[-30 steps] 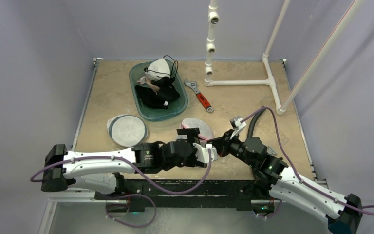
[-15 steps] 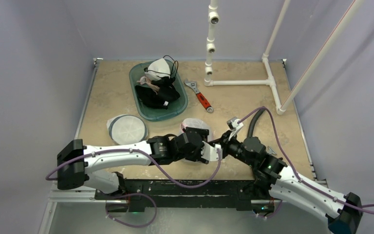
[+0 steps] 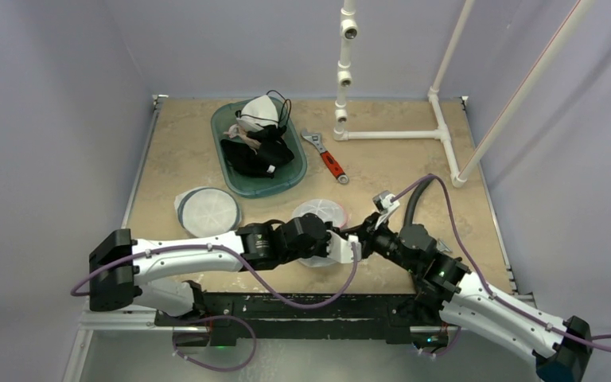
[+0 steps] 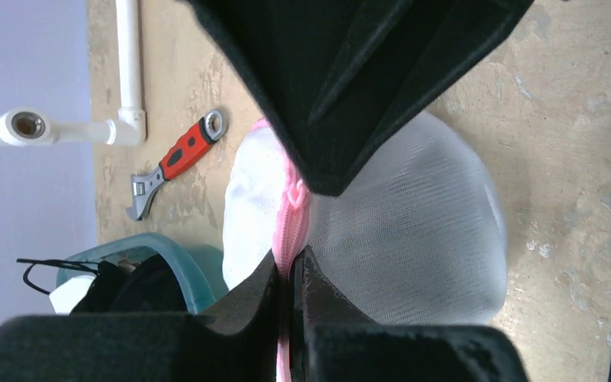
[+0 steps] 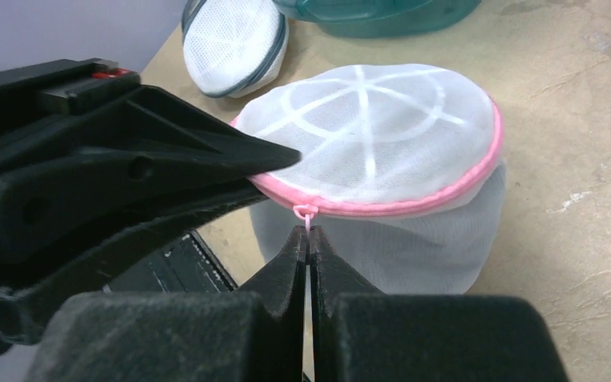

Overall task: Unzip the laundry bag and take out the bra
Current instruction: Unzip the laundry bag at the center of the board.

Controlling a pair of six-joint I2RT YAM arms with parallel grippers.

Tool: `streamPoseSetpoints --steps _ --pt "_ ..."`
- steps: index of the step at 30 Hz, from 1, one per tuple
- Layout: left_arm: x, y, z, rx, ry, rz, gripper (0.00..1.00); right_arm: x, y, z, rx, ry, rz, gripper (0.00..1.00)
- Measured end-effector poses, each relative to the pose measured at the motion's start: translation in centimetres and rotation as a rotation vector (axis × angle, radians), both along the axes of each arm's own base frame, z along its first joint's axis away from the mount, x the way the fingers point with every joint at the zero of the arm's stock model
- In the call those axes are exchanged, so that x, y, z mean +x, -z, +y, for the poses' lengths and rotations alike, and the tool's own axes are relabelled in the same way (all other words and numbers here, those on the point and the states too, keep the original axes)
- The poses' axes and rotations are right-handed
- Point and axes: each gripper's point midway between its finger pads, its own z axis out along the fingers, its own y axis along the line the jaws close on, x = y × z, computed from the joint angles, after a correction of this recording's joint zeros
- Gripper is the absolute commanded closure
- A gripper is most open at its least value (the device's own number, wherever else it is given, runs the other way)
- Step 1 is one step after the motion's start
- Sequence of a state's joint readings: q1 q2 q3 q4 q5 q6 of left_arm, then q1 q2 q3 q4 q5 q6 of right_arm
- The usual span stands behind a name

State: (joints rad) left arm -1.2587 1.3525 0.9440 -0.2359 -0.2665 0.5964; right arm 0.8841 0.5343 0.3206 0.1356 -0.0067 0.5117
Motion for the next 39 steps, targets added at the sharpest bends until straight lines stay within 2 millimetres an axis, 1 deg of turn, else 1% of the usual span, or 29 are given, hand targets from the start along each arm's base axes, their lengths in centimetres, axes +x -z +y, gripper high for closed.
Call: streamPoseSetpoints --steps 3,7,12,17,18,19,20,21,22,24,25,30,32,35,38,39 --pt "-0.2 -0.7 0.6 -0.037 -0.011 -0.006 1.00 0.6 0.1 -0.4 -0.001 0.047 0.005 1.00" --pt "-0.9 -1.5 1.6 -0.075 -0.023 -0.021 1.00 1.5 0.3 -1.1 0.004 0.128 0.031 1.00" --pt "-2.1 -1.4 2.4 -0.072 -0.015 -0.033 1.00 2.7 1.3 -1.7 -0.011 0.214 0.065 1.00" --pt "-2.8 -1.2 3.3 -0.080 -0.023 -0.031 1.00 4.0 2.9 -2.1 -0.046 0.304 0.105 1.00" --pt "-2.8 -1.3 3.5 -0.086 -0.027 -0.032 0.96 4.2 3.2 -2.2 -0.051 0.319 0.115 1.00" --pt "-2.9 -1.4 3.7 -0.092 -0.030 -0.033 0.87 4.4 3.5 -2.2 -0.054 0.334 0.123 1.00" --pt "-2.9 -1.5 3.9 -0.099 -0.034 -0.031 0.70 4.5 3.6 -2.2 -0.053 0.339 0.128 1.00" --pt "-3.0 -1.6 4.2 -0.110 -0.044 -0.026 0.57 4.6 3.6 -2.1 -0.050 0.342 0.130 1.00" --pt "-3.0 -1.6 4.5 -0.112 -0.047 -0.029 0.48 4.7 3.5 -2.1 -0.048 0.344 0.129 1.00" --pt "-2.9 -1.8 5.0 -0.133 -0.077 -0.019 0.24 5.1 3.3 -2.5 -0.048 0.365 0.113 1.00" --pt "-2.9 -2.0 5.2 -0.140 -0.089 -0.017 0.15 5.1 3.1 -2.6 -0.046 0.365 0.100 1.00" --pt "-3.1 -2.9 5.7 -0.199 -0.134 0.022 0.10 4.9 1.1 -2.6 -0.019 0.324 0.025 1.00" --pt "-3.5 -3.4 5.5 -0.217 -0.130 0.049 0.08 4.5 0.6 -2.4 -0.014 0.293 0.005 1.00" --pt "-4.2 -5.2 4.1 -0.266 -0.098 0.101 0.07 3.8 0.1 -1.9 -0.007 0.232 -0.019 1.00" --pt "-4.7 -7.5 1.7 -0.316 -0.054 0.142 0.05 3.0 -0.3 -1.4 0.000 0.171 -0.033 1.00" --pt "-4.8 -7.8 1.0 -0.321 -0.043 0.148 0.05 2.7 -0.5 -1.2 0.004 0.149 -0.036 1.00"
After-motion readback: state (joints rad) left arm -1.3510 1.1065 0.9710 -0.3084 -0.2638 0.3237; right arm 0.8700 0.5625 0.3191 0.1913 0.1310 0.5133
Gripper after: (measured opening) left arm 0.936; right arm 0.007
